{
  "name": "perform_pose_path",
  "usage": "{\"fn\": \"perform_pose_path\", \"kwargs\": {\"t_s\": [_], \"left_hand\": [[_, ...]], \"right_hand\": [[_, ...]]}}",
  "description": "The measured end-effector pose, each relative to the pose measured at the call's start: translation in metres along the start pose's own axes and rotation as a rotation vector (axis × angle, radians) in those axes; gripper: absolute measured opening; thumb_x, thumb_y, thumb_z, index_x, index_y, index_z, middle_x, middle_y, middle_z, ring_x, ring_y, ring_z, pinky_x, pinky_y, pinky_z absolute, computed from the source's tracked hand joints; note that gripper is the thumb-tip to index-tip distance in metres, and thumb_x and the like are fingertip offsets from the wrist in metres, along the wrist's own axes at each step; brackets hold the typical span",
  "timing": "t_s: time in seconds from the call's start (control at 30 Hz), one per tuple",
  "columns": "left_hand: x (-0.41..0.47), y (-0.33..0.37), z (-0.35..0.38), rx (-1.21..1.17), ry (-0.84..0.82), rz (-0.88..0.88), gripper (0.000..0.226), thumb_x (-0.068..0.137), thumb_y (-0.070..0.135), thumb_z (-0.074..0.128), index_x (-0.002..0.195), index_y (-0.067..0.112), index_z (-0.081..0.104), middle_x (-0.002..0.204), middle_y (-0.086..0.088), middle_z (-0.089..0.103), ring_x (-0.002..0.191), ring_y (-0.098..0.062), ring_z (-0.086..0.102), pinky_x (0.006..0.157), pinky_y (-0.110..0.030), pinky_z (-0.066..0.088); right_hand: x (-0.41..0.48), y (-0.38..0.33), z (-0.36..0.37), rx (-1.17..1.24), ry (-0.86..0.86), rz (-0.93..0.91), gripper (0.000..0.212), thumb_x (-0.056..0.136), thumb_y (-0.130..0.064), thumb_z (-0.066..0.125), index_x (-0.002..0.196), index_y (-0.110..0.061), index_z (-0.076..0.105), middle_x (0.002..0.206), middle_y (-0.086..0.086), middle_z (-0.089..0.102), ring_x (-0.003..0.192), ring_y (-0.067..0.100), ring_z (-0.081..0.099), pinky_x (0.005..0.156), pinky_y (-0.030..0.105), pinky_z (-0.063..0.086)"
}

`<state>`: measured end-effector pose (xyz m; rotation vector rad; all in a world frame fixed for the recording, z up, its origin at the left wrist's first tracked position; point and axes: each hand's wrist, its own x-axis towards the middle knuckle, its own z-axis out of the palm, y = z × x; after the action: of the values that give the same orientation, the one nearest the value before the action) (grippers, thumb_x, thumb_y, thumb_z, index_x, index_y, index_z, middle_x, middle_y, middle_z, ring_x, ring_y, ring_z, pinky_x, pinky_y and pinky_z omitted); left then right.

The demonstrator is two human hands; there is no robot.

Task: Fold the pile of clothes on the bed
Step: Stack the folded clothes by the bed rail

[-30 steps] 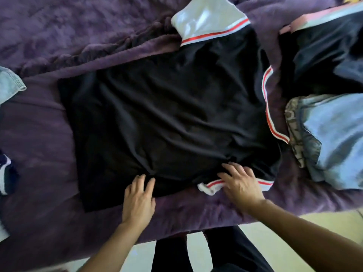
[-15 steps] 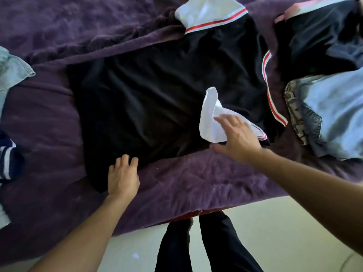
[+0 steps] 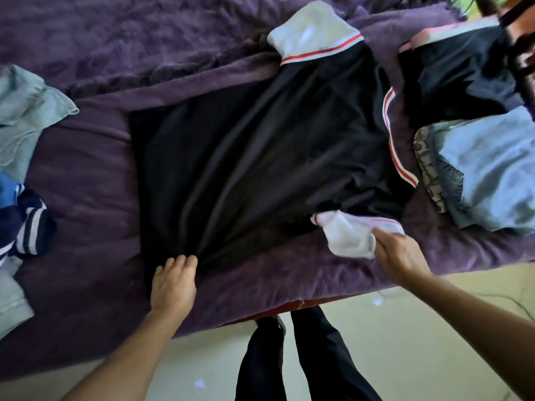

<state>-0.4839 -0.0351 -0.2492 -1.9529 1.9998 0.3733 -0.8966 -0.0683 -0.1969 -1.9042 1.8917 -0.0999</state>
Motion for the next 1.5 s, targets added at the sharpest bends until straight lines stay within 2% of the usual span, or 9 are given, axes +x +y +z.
{"fn": "perform_pose_path", "kwargs": {"t_s": [0.2, 0.4, 0.5, 0.63, 0.8, 1.07, 1.2, 1.33, 1.5], "left_hand": [[-0.018, 0.001, 0.01, -0.004, -0.09, 0.003, 0.039, 0.047, -0.015, 0.076, 0.079, 0.004, 0.063, 0.068, -0.012, 0.062, 0.063, -0.035, 0.059, 0.057, -0.041, 0.049], [0.003, -0.018, -0.023, -0.082, -0.06, 0.073, 0.027, 0.069, 0.029, 0.072, 0.087, 0.015, 0.057, 0.073, 0.002, 0.063, 0.065, -0.023, 0.063, 0.047, -0.029, 0.041], [0.025, -0.036, -0.052, -0.089, -0.004, 0.107, 0.035, 0.065, 0.026, 0.081, 0.09, 0.016, 0.06, 0.08, 0.002, 0.062, 0.069, -0.022, 0.064, 0.049, -0.028, 0.042], [0.078, -0.059, -0.088, -0.221, 0.138, -0.09, 0.023, 0.073, 0.013, 0.075, 0.091, 0.015, 0.062, 0.087, -0.001, 0.066, 0.074, -0.027, 0.064, 0.055, -0.029, 0.038], [0.162, -0.076, -0.121, -0.394, 0.27, -0.384, 0.02, 0.084, 0.012, 0.063, 0.104, 0.008, 0.064, 0.089, -0.021, 0.068, 0.082, -0.041, 0.062, 0.065, -0.041, 0.046], [0.276, -0.076, -0.142, -0.348, 0.211, -0.592, 0.037, 0.087, 0.017, 0.062, 0.122, 0.007, 0.056, 0.119, -0.026, 0.056, 0.11, -0.046, 0.05, 0.09, -0.053, 0.043], [0.303, -0.032, -0.14, -0.195, 0.353, -0.389, 0.041, 0.081, 0.015, 0.065, 0.12, 0.009, 0.056, 0.126, -0.024, 0.047, 0.114, -0.044, 0.043, 0.091, -0.053, 0.037], [0.31, 0.037, -0.129, -0.237, 0.267, -0.106, 0.04, 0.08, 0.019, 0.065, 0.119, 0.014, 0.06, 0.129, -0.016, 0.049, 0.113, -0.038, 0.047, 0.09, -0.047, 0.04], [0.321, 0.082, -0.105, -0.332, 0.057, -0.087, 0.038, 0.087, 0.027, 0.06, 0.124, 0.019, 0.054, 0.13, -0.006, 0.045, 0.113, -0.029, 0.047, 0.09, -0.041, 0.042]], "right_hand": [[-0.048, 0.045, 0.012, 0.051, -0.042, 0.211, 0.021, 0.081, -0.038, 0.028, 0.066, -0.025, 0.037, 0.05, -0.006, 0.038, 0.048, 0.029, 0.038, 0.047, 0.031, 0.029], [0.038, 0.017, -0.03, 0.246, 0.218, 0.255, 0.033, 0.085, -0.042, 0.034, 0.078, -0.011, 0.041, 0.064, 0.013, 0.052, 0.065, 0.038, 0.051, 0.06, 0.044, 0.042], [0.105, -0.012, -0.071, 0.229, 0.264, 0.12, 0.037, 0.087, -0.049, 0.045, 0.086, -0.012, 0.043, 0.064, 0.008, 0.053, 0.066, 0.033, 0.051, 0.061, 0.038, 0.037], [0.205, -0.043, -0.115, 0.142, 0.232, -0.042, 0.022, 0.088, -0.022, 0.062, 0.102, -0.006, 0.055, 0.088, 0.024, 0.064, 0.084, 0.043, 0.061, 0.071, 0.043, 0.044], [0.328, -0.077, -0.145, 0.166, 0.327, -0.198, 0.037, 0.09, -0.032, 0.045, 0.108, -0.002, 0.058, 0.101, 0.027, 0.065, 0.093, 0.04, 0.062, 0.079, 0.048, 0.044], [0.495, -0.079, -0.138, 0.07, 0.327, -0.073, 0.041, 0.092, -0.043, 0.043, 0.123, -0.016, 0.047, 0.122, 0.015, 0.06, 0.111, 0.039, 0.054, 0.088, 0.044, 0.042], [0.527, -0.058, -0.106, -0.057, 0.194, 0.091, 0.06, 0.088, -0.044, 0.058, 0.14, -0.027, 0.033, 0.134, 0.015, 0.05, 0.124, 0.039, 0.046, 0.1, 0.047, 0.036], [0.537, -0.046, -0.081, 0.009, 0.091, 0.26, 0.086, 0.075, -0.056, 0.071, 0.139, -0.01, 0.037, 0.137, 0.016, 0.049, 0.128, 0.034, 0.045, 0.104, 0.041, 0.037], [0.559, -0.052, -0.099, 0.431, -0.087, 0.468, 0.062, 0.064, -0.029, 0.086, 0.115, -0.007, 0.059, 0.096, 0.006, 0.058, 0.087, 0.023, 0.059, 0.069, 0.032, 0.05]]}}
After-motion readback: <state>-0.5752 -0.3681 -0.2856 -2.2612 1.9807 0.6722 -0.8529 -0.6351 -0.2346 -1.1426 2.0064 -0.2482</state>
